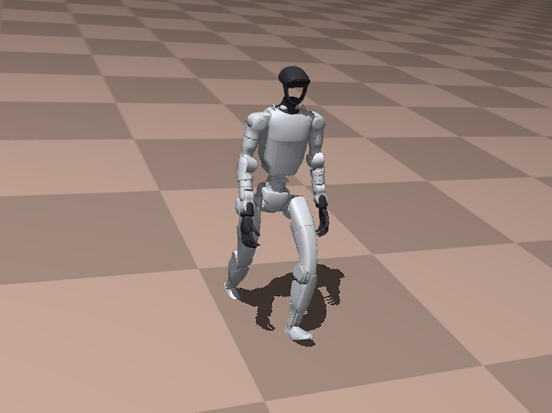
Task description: Walk
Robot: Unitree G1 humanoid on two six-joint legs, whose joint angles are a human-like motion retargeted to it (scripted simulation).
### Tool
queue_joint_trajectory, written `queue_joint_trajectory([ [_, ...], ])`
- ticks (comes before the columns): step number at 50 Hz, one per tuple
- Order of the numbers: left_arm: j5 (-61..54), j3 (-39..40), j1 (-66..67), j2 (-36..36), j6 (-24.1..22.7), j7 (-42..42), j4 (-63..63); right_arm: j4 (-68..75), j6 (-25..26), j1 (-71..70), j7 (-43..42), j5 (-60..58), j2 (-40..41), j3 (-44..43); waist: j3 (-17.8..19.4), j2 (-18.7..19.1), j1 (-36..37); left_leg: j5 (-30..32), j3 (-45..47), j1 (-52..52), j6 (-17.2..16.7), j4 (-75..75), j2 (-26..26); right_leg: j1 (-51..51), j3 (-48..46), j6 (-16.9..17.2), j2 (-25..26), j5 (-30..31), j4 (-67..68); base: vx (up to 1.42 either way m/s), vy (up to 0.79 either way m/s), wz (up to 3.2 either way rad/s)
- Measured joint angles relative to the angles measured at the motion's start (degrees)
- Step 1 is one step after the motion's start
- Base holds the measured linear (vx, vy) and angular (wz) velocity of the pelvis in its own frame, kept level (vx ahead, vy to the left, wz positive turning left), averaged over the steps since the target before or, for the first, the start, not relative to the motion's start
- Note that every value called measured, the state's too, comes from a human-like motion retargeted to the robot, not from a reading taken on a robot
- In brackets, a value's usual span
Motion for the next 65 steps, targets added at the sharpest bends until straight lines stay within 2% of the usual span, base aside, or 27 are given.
queue_joint_trajectory([
  [5,-1.67,2.04,-0.69,0.82,1.42,-0.34,2.12,4.67,1.45,2.49,0.36,0.34,1.91,-0.41,-3.09,-4.0,1.2,5.8,3.24,0.29,3.53,10.15,0.02,0.47,-4.72,2.26,-7.17,-2.4,13.37,0.8,0.11,-0.98],
  [7,-3.54,2.49,-0.94,1.44,1.89,-1.07,2.98,7.18,2.05,4.14,1.17,0.71,2.56,-1.04,-4.4,-7.54,1.16,6.16,5.91,2.64,5.81,11.91,-2.66,-1.47,-6.29,5.25,-13.75,3.02,24.28,0.72,0.18,-0.44],
  [9,-5.13,2.68,-1.29,2.02,2.08,-1.85,3.18,8.99,2.66,5.36,2.6,1.2,2.9,-1.61,-5.37,-11.95,0.1,5.6,9.1,6.64,8.67,9.23,-7.56,-5.62,-6.03,7.71,-21.72,11.23,37.2,0.65,0.2,-0.05],
  [10,-5.64,2.71,-1.52,2.28,2.12,-2.12,3.03,9.58,2.99,5.73,3.33,1.45,2.94,-1.84,-5.71,-13.9,-0.65,5.34,10.5,8.8,10.0,7.28,-9.96,-8.07,-5.6,8.38,-25.56,15.71,43.44,0.63,0.2,-0.01],
  [12,-5.67,2.49,-2.41,2.95,2.22,-2.28,2.27,9.78,3.21,5.61,4.05,1.83,2.68,-2.12,-5.58,-16.05,-2.23,3.82,11.89,14.28,12.33,3.31,-13.03,-13.1,-4.9,7.0,-31.58,19.73,53.42,0.64,0.18,-0.14],
  [13,-5.4,2.25,-3.03,3.31,2.32,-2.23,1.92,9.68,3.14,5.31,4.03,2.12,2.5,-2.25,-5.15,-16.51,-3.02,4.33,11.98,17.04,12.25,0.2,-14.94,-15.38,-4.9,5.64,-33.98,18.92,57.19,0.65,0.14,-0.23],
  [15,-4.7,1.21,-3.5,3.68,2.35,-1.73,1.42,9.22,2.74,5.49,3.45,2.68,2.24,-2.42,-4.74,-16.64,-4.84,2.97,11.97,20.69,12.19,-0.97,-16.55,-19.54,-6.22,2.5,-37.61,13.25,62.47,0.66,0.09,-0.29],
  [18,-3.58,-0.02,-6.04,4.33,2.92,-0.93,1.22,7.66,2.13,4.67,2.24,4.1,1.55,-2.6,-2.64,-15.62,-6.87,2.47,10.54,29.69,11.35,-8.75,-18.34,-25.92,-8.42,-0.61,-39.45,3.09,62.51,0.68,0.03,-0.41],
  [20,-2.99,-0.91,-7.9,4.33,3.17,-0.58,0.97,6.36,2.01,4.44,1.54,4.77,1.28,-2.78,-1.1,-14.03,-7.65,1.68,9.19,34.98,10.7,-13.0,-18.21,-29.66,-10.93,-1.83,-38.38,-1.68,58.42,0.69,-0.03,-0.34],
  [22,-2.48,-2.15,-8.88,3.95,2.99,-0.45,0.36,5.68,1.93,4.9,1.2,5.05,1.5,-2.93,-0.07,-13.52,-8.6,-0.3,8.33,37.77,10.2,-12.91,-18.12,-33.55,-13.04,-1.19,-37.98,-3.74,52.88,0.67,-0.07,-0.25],
  [23,-2.11,-2.7,-9.76,3.71,2.92,-0.48,0.11,5.43,2.08,4.9,1.0,5.29,1.6,-3.14,0.66,-12.39,-8.51,-1.21,7.75,39.82,10.01,-14.0,-17.28,-34.88,-14.51,-0.69,-36.18,-3.65,48.75,0.68,-0.08,-0.34],
  [27,0.05,-5.65,-11.41,2.37,2.05,-1.42,-1.17,6.13,2.69,5.73,0.91,5.74,2.47,-3.96,1.66,-9.31,-7.69,-5.16,6.71,43.83,9.0,-13.97,-14.21,-39.17,-19.82,3.77,-29.65,-0.02,29.46,0.64,-0.11,-0.37],
  [30,2.07,-7.89,-11.54,1.35,1.6,-2.58,-1.77,6.96,3.03,6.51,1.13,5.62,3.17,-4.31,1.18,-8.27,-6.93,-8.43,6.84,43.84,7.84,-11.51,-12.69,-42.52,-22.38,6.98,-26.56,1.95,17.33,0.58,-0.15,-0.32],
  [32,3.42,-9.1,-11.52,0.7,1.6,-3.51,-1.54,7.6,3.19,6.74,1.39,5.06,3.33,-4.84,-0.67,-7.18,-5.86,-9.07,6.85,43.16,7.29,-11.89,-11.5,-41.86,-24.69,7.45,-22.78,6.79,4.32,0.56,-0.17,-0.29],
  [34,4.4,-9.83,-10.75,0.04,1.69,-4.12,-1.11,8.06,3.29,7.22,1.47,4.47,3.39,-4.94,-1.3,-7.06,-5.41,-9.92,7.2,43.35,6.14,-9.9,-10.63,-43.11,-25.78,7.69,-23.33,8.09,3.9,0.56,-0.17,-0.17],
  [38,5.99,-10.08,-8.03,-1.0,1.92,-5.48,0.63,9.07,3.11,8.09,1.38,2.93,2.85,-5.29,-3.22,-5.64,-4.3,-9.71,6.47,44.39,3.66,-4.82,-7.66,-43.0,-27.85,5.33,-23.51,11.3,8.66,0.59,-0.18,-0.29],
  [40,6.36,-9.72,-5.97,-1.33,2.08,-5.92,2.01,9.45,2.81,8.56,1.05,2.05,2.35,-5.17,-3.92,-4.14,-3.6,-7.47,5.03,44.95,1.81,-0.53,-5.42,-42.33,-28.32,3.44,-22.56,11.94,13.04,0.58,-0.2,-0.61],
  [42,6.39,-9.33,-3.77,-1.54,2.11,-6.18,3.65,9.75,2.31,8.93,0.68,1.2,1.49,-4.6,-4.03,-1.81,-2.79,-2.99,1.57,45.44,-1.3,4.42,-3.34,-40.07,-28.46,1.46,-19.43,11.42,15.33,0.54,-0.22,-0.88],
  [45,5.98,-8.73,-1.49,-1.45,1.84,-5.75,5.59,9.68,1.45,8.64,-0.04,0.75,0.13,-3.08,-2.97,2.97,-1.57,6.05,-2.04,45.3,-6.74,13.95,2.78,-33.38,-28.75,-1.3,-10.89,12.66,10.97,0.47,-0.18,-0.97],
  [48,5.44,-8.61,-0.62,-0.49,1.55,-4.68,5.7,8.75,0.76,7.94,-1.13,0.57,-0.8,-1.99,-2.69,5.38,-0.26,15.76,-2.71,42.18,-9.37,24.84,7.77,-31.17,-27.22,-3.05,-6.73,11.41,11.89,0.42,-0.1,-0.92],
  [50,4.95,-8.41,-0.92,0.12,1.27,-3.6,5.12,7.92,0.37,7.03,-2.15,0.58,-1.67,-1.26,-2.16,6.68,0.49,19.05,-2.75,39.21,-9.36,31.86,11.29,-29.29,-25.98,-4.02,-3.92,10.65,11.19,0.4,-0.09,-0.93],
  [52,4.44,-8.11,-1.89,0.62,1.03,-2.31,4.07,7.0,0.15,5.79,-3.31,0.46,-2.41,-0.53,-1.4,7.53,1.21,17.81,-2.46,35.77,-7.38,37.58,14.83,-27.29,-24.45,-4.51,-1.5,10.12,10.18,0.4,-0.07,-0.94],
  [55,3.51,-6.95,-5.17,1.36,1.24,-0.19,2.14,5.87,0.35,2.22,-4.92,0.1,-3.06,0.56,0.64,7.24,1.81,11.81,-2.11,29.96,-3.3,42.44,17.87,-22.17,-20.95,-4.47,1.76,11.28,3.83,0.4,-0.06,-0.94],
  [57,3.2,-6.69,-5.92,1.34,0.95,0.99,1.0,5.16,0.17,1.48,-5.64,-0.25,-2.67,1.61,1.43,7.5,2.46,6.18,-1.88,26.59,-1.09,43.24,19.48,-20.54,-18.88,-3.83,2.99,10.28,4.43,0.4,0.0,-1.05],
  [61,2.59,-6.06,-8.29,1.03,0.51,2.83,-1.36,3.58,0.11,-1.31,-5.73,-0.89,-1.36,3.87,3.58,5.04,2.42,-2.04,-0.19,19.91,1.64,37.73,16.95,-15.67,-13.16,-2.23,2.99,8.74,2.13,0.41,0.02,-1.06],
  [65,2.69,-6.2,-9.3,0.32,-0.33,3.31,-2.92,2.26,0.01,-2.68,-4.15,-1.45,0.55,6.44,4.97,2.8,1.84,-4.32,1.19,14.28,1.46,27.34,13.03,-11.53,-7.87,-1.01,2.15,7.0,0.47,0.41,0.04,-1.04],
])
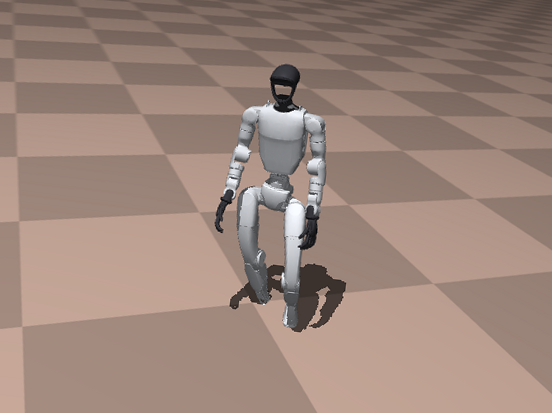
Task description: Walk
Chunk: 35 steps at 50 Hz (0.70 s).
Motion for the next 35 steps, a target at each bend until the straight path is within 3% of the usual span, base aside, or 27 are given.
queue_joint_trajectory([
  [9,2.47,-1.15,0.62,-0.6,-0.25,-0.34,-0.74,1.6,0.67,0.56,1.89,-3.52,1.75,3.07,-0.18,-2.94,-1.2,7.69,-0.41,-9.46,-4.53,-25.33,-7.54,5.61,6.72,1.36,-2.62,-3.71,-0.66,0.39,0.09,-0.73],
  [15,3.38,-1.35,2.06,-0.27,0.73,-0.37,0.82,5.11,1.52,2.23,0.49,-4.76,0.49,1.82,-0.79,-3.59,-1.66,9.74,-1.31,-13.9,-4.4,-23.92,-7.87,6.78,8.67,1.14,-3.67,-10.03,7.25,0.45,0.16,-0.52],
  [20,2.29,-1.06,3.07,-0.11,2.06,-1.08,3.28,8.09,2.2,4.17,-1.83,-3.24,-0.45,-1.15,-2.08,-5.83,-0.83,12.88,0.43,-14.75,-2.59,-14.91,-7.67,6.81,3.65,2.72,-8.75,-12.89,16.17,0.53,0.16,-0.58],
  [23,0.89,-1.33,2.69,-0.08,2.65,-2.03,5.09,9.16,2.8,5.55,-2.26,-2.85,-1.02,-2.95,-3.52,-9.6,-1.03,12.84,4.19,-11.28,-0.5,-16.62,-11.53,5.25,0.29,5.63,-17.15,-8.51,24.55,0.53,0.17,-0.08],
  [26,-0.27,-1.07,2.36,-0.15,2.96,-2.71,5.8,9.26,3.55,6.48,-1.48,-2.86,-1.64,-3.42,-4.44,-12.92,-2.29,12.17,7.48,-6.91,1.63,-21.01,-16.3,1.2,-3.14,6.74,-27.9,1.58,37.63,0.49,0.18,0.11],
  [28,-0.61,-0.97,1.85,-0.02,3.06,-2.85,5.7,8.94,3.93,6.49,-0.76,-2.81,-1.96,-3.56,-4.42,-15.38,-3.77,12.4,9.24,-3.33,2.94,-25.4,-20.55,-2.83,-2.92,6.65,-34.81,8.08,47.3,0.49,0.17,0.31],
  [30,-0.41,-1.4,1.72,0.14,3.01,-2.5,5.39,8.52,3.91,6.64,-0.65,-2.83,-1.91,-3.61,-4.21,-16.44,-5.19,11.05,9.67,-1.41,3.62,-25.68,-22.75,-6.07,-3.52,4.92,-39.68,10.85,55.3,0.52,0.14,0.2],
  [33,0.46,-2.05,0.36,0.64,3.12,-1.58,5.03,7.44,3.56,5.6,-1.0,-2.65,-1.94,-3.48,-3.2,-18.25,-7.64,11.5,10.11,5.02,4.24,-32.8,-27.33,-12.1,-2.92,2.11,-46.27,7.15,62.65,0.54,0.11,0.07],
  [35,1.21,-2.16,-1.0,0.94,3.33,-0.61,5.13,6.44,3.16,4.61,-1.6,-2.4,-1.77,-3.15,-2.26,-17.85,-8.99,11.54,9.37,10.1,4.15,-38.37,-28.44,-15.82,-3.3,0.62,-47.21,2.54,63.89,0.55,0.06,-0.07],
])
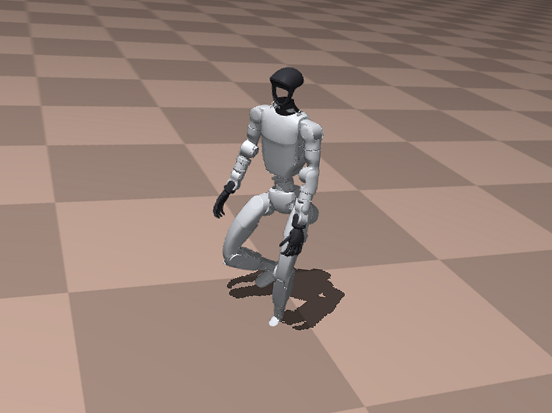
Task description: Walk
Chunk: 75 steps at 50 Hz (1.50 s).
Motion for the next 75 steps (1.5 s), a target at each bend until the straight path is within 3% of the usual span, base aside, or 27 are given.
queue_joint_trajectory([
  [5,1.0,-1.19,-1.44,-0.16,-0.18,2.2,-0.45,-1.93,-1.01,-0.42,-1.77,0.4,1.1,0.93,1.59,1.37,-2.81,-3.99,-1.51,6.56,-0.84,-2.29,0.16,-8.08,-3.61,-1.04,0.32,-9.56,-6.32,0.54,0.02,-0.13],
  [8,1.55,-1.53,-2.27,-0.18,-0.74,3.43,-1.31,-2.31,-1.27,-0.58,-3.11,0.94,1.85,1.27,2.6,3.2,-3.41,-6.56,-2.4,10.17,-1.29,-3.61,1.59,-12.32,-5.65,0.6,3.22,-10.41,-15.0,0.52,0.0,-0.21],
  [15,3.3,-3.27,-3.35,-0.18,-2.7,5.34,-3.61,-1.78,-1.39,-0.45,-6.08,1.2,2.99,1.04,3.35,7.62,-2.27,-13.41,-2.06,13.81,-2.22,-1.54,6.42,-19.47,-9.6,6.94,11.51,-6.39,-39.57,0.47,-0.02,-0.36],
  [18,4.17,-4.13,-3.91,-0.51,-3.24,5.69,-4.13,-1.53,-1.51,-0.38,-7.3,0.97,2.98,0.58,2.57,9.47,-1.11,-15.87,-1.51,13.8,-2.55,0.38,8.52,-20.46,-11.12,7.77,15.0,-3.09,-49.08,0.43,-0.07,-0.32],
  [25,5.21,-4.9,-2.71,-2.15,-4.15,5.8,-4.35,-0.39,-1.88,0.63,-9.67,-0.55,2.3,-0.39,1.56,11.51,-0.45,-17.87,-1.48,15.72,-4.57,9.81,12.2,-22.89,-8.79,5.68,14.64,0.43,-40.0,0.48,-0.14,-0.03],
  [29,5.2,-5.18,-1.1,-3.08,-4.16,6.17,-3.64,0.16,-2.36,0.75,-11.28,-1.18,1.22,-0.27,2.54,15.74,1.28,-10.82,-5.36,15.6,-8.71,22.55,19.0,-18.98,-8.53,2.19,21.44,0.58,-36.59,0.5,-0.22,-0.59],
  [33,5.33,-5.83,0.13,-3.5,-4.0,6.49,-3.48,-0.4,-3.07,0.19,-13.05,-1.17,-0.18,0.25,3.13,20.3,3.41,3.99,-8.48,11.05,-12.1,39.02,28.82,-13.34,-9.11,-1.97,30.48,0.64,-39.49,0.44,-0.18,-0.74],
  [36,6.05,-6.58,0.06,-3.43,-3.74,6.65,-4.44,-1.59,-3.52,-0.74,-14.53,-1.24,-1.48,0.43,3.66,22.58,5.27,13.27,-10.86,5.11,-12.03,51.25,35.18,-9.02,-8.82,-4.21,36.37,0.14,-42.59,0.44,-0.13,-0.67],
  [39,7.1,-7.27,-0.83,-3.37,-3.48,6.99,-5.82,-2.68,-3.6,-2.15,-16.08,-1.8,-2.65,0.65,4.12,23.03,7.23,13.63,-12.28,-1.4,-9.88,60.27,38.51,-4.83,-7.63,-4.89,39.88,-1.1,-45.23,0.47,-0.08,-0.53],
  [43,8.38,-7.46,-1.95,-3.45,-3.61,7.96,-7.71,-3.86,-3.56,-4.16,-17.41,-3.08,-3.4,1.31,4.4,21.34,9.6,4.65,-10.97,-9.7,-6.52,63.93,37.9,0.93,-5.59,-3.67,40.89,-3.76,-47.83,0.5,-0.01,-0.36],
  [49,8.79,-7.34,-1.71,-3.44,-4.41,10.09,-9.02,-5.76,-4.65,-6.54,-17.96,-4.64,-3.58,1.98,5.81,18.03,12.51,-3.75,-6.79,-18.84,-6.6,49.66,33.26,11.23,-2.9,-0.71,39.53,-8.68,-51.17,0.56,0.04,-0.24],
  [56,9.23,-7.03,0.33,-3.38,-4.08,11.43,-5.82,-6.16,-5.04,-7.77,-18.85,-6.79,-3.1,2.37,4.66,14.41,13.78,-0.75,-6.12,-23.69,-10.18,18.3,24.96,20.5,-2.03,1.9,36.37,-11.98,-56.47,0.6,0.07,-0.04],
  [61,9.19,-6.74,2.76,-3.26,-3.03,10.74,-2.79,-4.43,-4.43,-6.25,-18.4,-7.46,-2.74,2.77,2.99,12.89,14.41,0.82,-7.13,-25.89,-8.63,19.78,23.33,21.83,-4.01,2.49,32.59,-15.52,-48.09,0.61,0.12,-0.29],
  [63,8.95,-6.63,3.47,-3.21,-2.52,9.98,-1.28,-3.09,-4.15,-5.0,-17.9,-7.7,-2.52,2.72,2.25,11.71,14.38,1.92,-6.41,-25.57,-7.14,22.94,22.47,21.82,-4.93,2.94,29.49,-14.43,-42.69,0.64,0.16,-0.18],
  [65,8.51,-6.49,3.63,-2.92,-2.2,8.73,0.45,-1.43,-3.83,-3.71,-16.63,-8.03,-2.26,2.6,1.96,8.37,13.51,2.41,-3.55,-22.47,-4.99,22.33,18.74,20.53,-5.51,4.12,22.45,-10.15,-33.94,0.64,0.2,0.13],
  [70,7.52,-5.58,2.48,-1.95,-1.61,7.76,0.52,0.84,-1.93,-1.62,-12.85,-8.23,-1.79,2.66,2.54,1.49,8.55,1.66,1.14,-13.84,0.5,15.49,6.48,9.75,-0.59,2.94,4.49,7.04,-7.02,0.62,0.23,0.49],
  [72,7.32,-5.26,1.22,-1.16,-1.5,8.88,-0.69,1.03,-1.57,-1.27,-12.54,-8.06,-1.55,2.55,3.21,0.34,6.35,1.33,0.97,-9.56,1.39,11.85,2.65,5.06,1.8,1.53,0.69,8.01,-0.51,0.65,0.19,0.48],
  [75,7.19,-5.07,-0.81,-0.13,-1.55,11.75,-2.64,0.62,-1.68,-0.47,-13.26,-7.55,-1.15,2.31,4.02,0.07,3.43,-0.82,-0.24,-3.75,1.63,9.31,-0.44,-1.03,2.71,-0.14,-1.65,2.79,3.94,0.66,0.1,0.36],
])
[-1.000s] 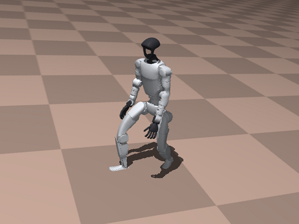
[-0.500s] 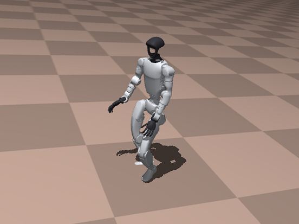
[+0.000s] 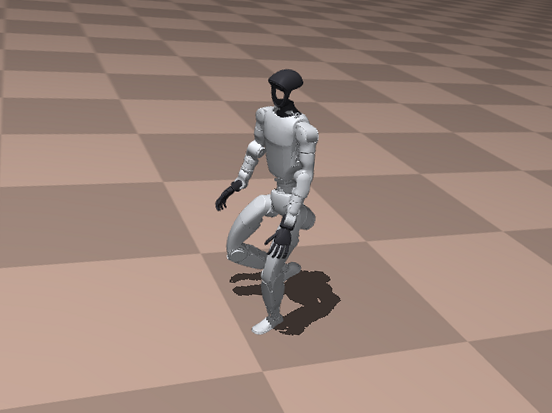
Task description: Walk
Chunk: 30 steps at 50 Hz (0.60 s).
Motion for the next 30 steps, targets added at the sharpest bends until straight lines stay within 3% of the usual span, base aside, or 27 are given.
queue_joint_trajectory([
  [3,-0.26,0.71,-2.24,0.85,-0.1,3.16,-2.21,-1.32,-0.59,0.4,-1.29,0.83,0.44,-0.01,1.13,1.22,-2.25,-3.14,-1.86,6.21,-0.54,-1.94,-0.55,-5.61,-0.55,0.02,1.4,-5.81,-2.93,0.67,0.04,0.18],
  [6,-0.24,1.42,-4.28,1.6,-0.72,5.91,-4.57,-3.18,-1.12,0.48,-2.68,1.73,0.95,0.0,2.69,3.82,-3.6,-7.24,-3.98,12.0,-1.43,-2.87,1.12,-10.17,-1.5,2.23,6.23,-7.88,-11.67,0.69,0.01,0.03],
  [10,0.45,1.41,-5.83,2.32,-2.38,8.27,-7.07,-5.12,-1.69,0.21,-4.05,2.7,1.98,-0.51,4.12,7.24,-4.47,-12.71,-6.14,17.57,-2.59,-2.33,4.27,-14.93,-1.62,7.47,13.99,-5.93,-28.76,0.69,-0.02,-0.07],
  [15,2.31,-0.06,-6.07,2.22,-3.77,8.01,-7.3,-5.75,-2.03,-0.61,-4.21,2.75,2.86,-1.3,2.99,10.45,-3.81,-16.07,-6.74,21.62,-3.93,-2.42,8.07,-17.97,-0.06,12.09,22.3,-0.26,-51.11,0.66,-0.05,-0.19],
  [20,4.31,-1.23,-2.36,0.25,-3.57,5.65,-4.66,-3.18,-1.59,-0.4,-4.25,1.63,3.15,-2.01,2.55,12.85,-3.13,-16.34,-9.57,24.44,-6.19,8.49,11.76,-19.57,1.7,9.55,24.87,3.81,-40.58,0.66,-0.15,0.05],
  [23,5.41,-2.13,0.77,-1.87,-3.14,4.14,-1.75,-0.23,-1.73,-0.7,-5.11,1.17,2.2,-2.16,3.4,17.26,-1.88,-5.87,-12.99,23.69,-10.53,20.83,17.36,-16.15,-0.47,5.5,29.57,3.93,-36.3,0.61,-0.19,-0.2],
  [26,6.6,-3.44,3.2,-3.24,-2.49,2.46,0.32,1.05,-2.19,-1.09,-6.02,1.65,1.1,-2.13,3.35,20.87,-0.24,8.78,-14.95,17.39,-13.24,35.87,23.7,-12.95,-2.25,1.29,34.23,1.8,-35.62,0.54,-0.16,-0.21],
  [28,7.16,-4.37,3.87,-3.65,-1.99,1.43,0.9,1.39,-2.35,-1.61,-6.65,1.95,0.2,-2.32,3.04,22.26,0.98,15.52,-15.29,11.5,-12.67,44.65,27.91,-10.55,-3.1,-0.58,36.48,0.17,-36.63,0.53,-0.15,-0.08],
  [30,7.42,-5.13,3.86,-3.74,-1.57,0.6,0.9,1.54,-2.39,-2.35,-7.04,2.27,-0.63,-2.55,2.63,22.63,2.28,16.96,-15.04,5.32,-10.46,51.38,31.34,-7.84,-3.51,-1.54,37.83,-1.39,-38.3,0.54,-0.14,0.02],
])
